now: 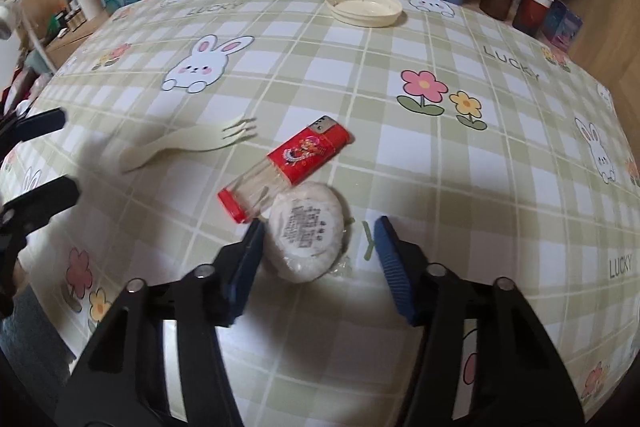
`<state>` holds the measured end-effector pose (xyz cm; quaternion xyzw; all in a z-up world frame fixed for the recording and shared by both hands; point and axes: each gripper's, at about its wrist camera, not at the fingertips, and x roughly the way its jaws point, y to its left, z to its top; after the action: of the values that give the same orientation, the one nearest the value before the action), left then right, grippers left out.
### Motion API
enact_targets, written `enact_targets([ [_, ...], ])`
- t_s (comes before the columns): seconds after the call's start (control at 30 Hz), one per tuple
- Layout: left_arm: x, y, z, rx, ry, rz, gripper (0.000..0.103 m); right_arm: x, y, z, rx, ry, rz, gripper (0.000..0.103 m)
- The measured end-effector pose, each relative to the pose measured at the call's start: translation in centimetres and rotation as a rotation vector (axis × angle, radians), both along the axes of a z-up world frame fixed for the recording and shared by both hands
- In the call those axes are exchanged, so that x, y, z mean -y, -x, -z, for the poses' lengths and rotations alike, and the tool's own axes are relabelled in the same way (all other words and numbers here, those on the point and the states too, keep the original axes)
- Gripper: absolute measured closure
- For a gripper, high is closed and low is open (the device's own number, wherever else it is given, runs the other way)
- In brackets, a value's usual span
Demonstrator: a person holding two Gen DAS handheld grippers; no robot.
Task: Collect trash
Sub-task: 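Move both open tools back over the table toward the white fork and round packet, then grasp the round white packet with the right tool while the left tool grasps the white fork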
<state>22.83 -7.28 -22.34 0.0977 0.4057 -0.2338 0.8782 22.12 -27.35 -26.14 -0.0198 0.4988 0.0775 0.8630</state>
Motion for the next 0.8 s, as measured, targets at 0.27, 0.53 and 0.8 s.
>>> enact_targets([
  [0.27, 2.3, -2.2, 1.3, -0.018, -0.048, 0.075, 0.031, 0.7, 0.3, -0.1, 0.007, -0.012, -0.006, 0.064],
  [0.53, 4.9, -3.6, 2.5, -0.019, -0.126, 0.164, 0.050, 0.8, 0.3, -0.1, 0.020, -0.021, -0.004, 0.064],
  [0.8, 5.6, -4.1, 3.0, -0.050, -0.100, 0.204, 0.085, 0.9, 0.4, 0.0, 0.029, -0.026, -0.004, 0.064],
])
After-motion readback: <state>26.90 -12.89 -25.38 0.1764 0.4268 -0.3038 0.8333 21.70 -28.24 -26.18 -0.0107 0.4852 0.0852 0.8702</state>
